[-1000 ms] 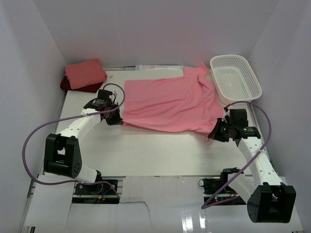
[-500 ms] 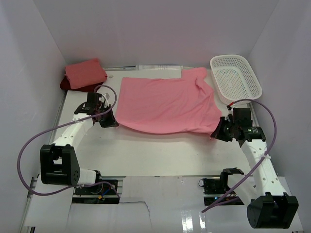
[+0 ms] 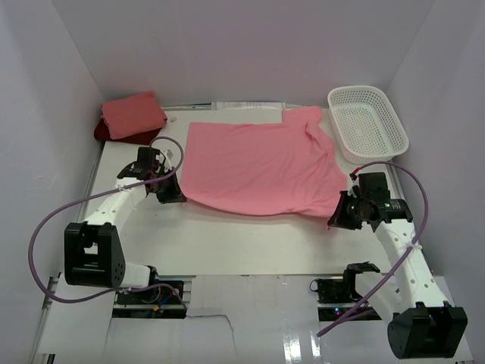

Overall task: Fold and stack the t-shirts
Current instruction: Grap the side of the flattened tshirt closest away from the robot with both arms, then fold the flattened tshirt in 1/3 of the way

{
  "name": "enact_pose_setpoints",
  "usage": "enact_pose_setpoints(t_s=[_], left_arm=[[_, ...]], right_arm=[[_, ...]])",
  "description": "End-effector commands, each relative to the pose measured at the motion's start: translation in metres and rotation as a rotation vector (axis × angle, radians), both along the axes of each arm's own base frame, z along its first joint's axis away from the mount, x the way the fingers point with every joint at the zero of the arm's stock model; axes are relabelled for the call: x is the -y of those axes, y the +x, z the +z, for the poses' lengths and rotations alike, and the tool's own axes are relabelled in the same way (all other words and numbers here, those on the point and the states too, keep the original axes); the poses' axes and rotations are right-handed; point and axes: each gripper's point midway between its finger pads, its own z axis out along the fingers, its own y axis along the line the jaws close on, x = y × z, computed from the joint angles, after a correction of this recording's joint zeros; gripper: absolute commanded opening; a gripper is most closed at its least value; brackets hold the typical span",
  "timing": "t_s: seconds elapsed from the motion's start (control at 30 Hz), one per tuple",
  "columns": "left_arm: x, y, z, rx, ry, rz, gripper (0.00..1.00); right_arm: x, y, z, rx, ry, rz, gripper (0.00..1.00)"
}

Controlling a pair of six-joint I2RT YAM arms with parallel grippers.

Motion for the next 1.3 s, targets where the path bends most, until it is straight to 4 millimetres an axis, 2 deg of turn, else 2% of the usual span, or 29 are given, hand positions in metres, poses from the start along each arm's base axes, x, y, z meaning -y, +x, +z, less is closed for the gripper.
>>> enact_pose_setpoints(t_s=[0.0, 0.3, 0.33, 0.43, 0.47, 0.53, 0.57, 0.6, 0.67, 0.73, 0.77, 1.13, 1.27], left_arm=[[0.004, 0.020, 0.018, 0.057, -0.022, -0.005, 0.00], [0.007, 0.053, 0.025, 0.066, -0.034, 0.019, 0.00], [0.007, 0.055, 0.023, 0.057, -0.034, 0.021, 0.00], [0.009, 0.067, 0.026, 0.062, -0.044, 0.022, 0.00], [0.010, 0.071, 0.021, 0.046, -0.044, 0.026, 0.00], [0.012, 0.085, 0.029, 0.066, -0.049, 0.025, 0.00], [0.012, 0.090, 0.022, 0.044, -0.048, 0.028, 0.00], [0.013, 0.101, 0.031, 0.066, -0.048, 0.029, 0.00], [0.012, 0.110, 0.024, 0.044, -0.038, 0.035, 0.00], [0.012, 0.122, 0.029, 0.063, -0.034, 0.037, 0.00], [0.013, 0.124, 0.021, 0.040, -0.031, 0.035, 0.00], [0.021, 0.151, 0.004, 0.019, 0.016, 0.003, 0.00], [0.019, 0.159, 0.005, 0.021, 0.031, 0.014, 0.00]], right_arm=[[0.005, 0.028, 0.020, 0.062, -0.041, 0.000, 0.08], [0.005, 0.089, 0.034, 0.093, -0.081, 0.034, 0.08], [0.004, 0.099, 0.042, 0.115, -0.081, 0.037, 0.08], [0.003, 0.115, 0.040, 0.099, -0.085, 0.045, 0.08], [0.002, 0.128, 0.043, 0.100, -0.083, 0.044, 0.08], [-0.003, 0.141, 0.047, 0.099, -0.063, 0.060, 0.08], [-0.006, 0.153, 0.061, 0.128, -0.054, 0.061, 0.08], [-0.008, 0.161, 0.055, 0.105, -0.049, 0.062, 0.08], [-0.012, 0.181, 0.064, 0.119, -0.035, 0.066, 0.08], [-0.015, 0.193, 0.070, 0.131, -0.033, 0.070, 0.08], [-0.016, 0.202, 0.073, 0.128, -0.034, 0.073, 0.08], [-0.025, 0.238, 0.060, 0.100, -0.021, 0.111, 0.08], [-0.025, 0.247, 0.043, 0.059, -0.029, 0.118, 0.08]])
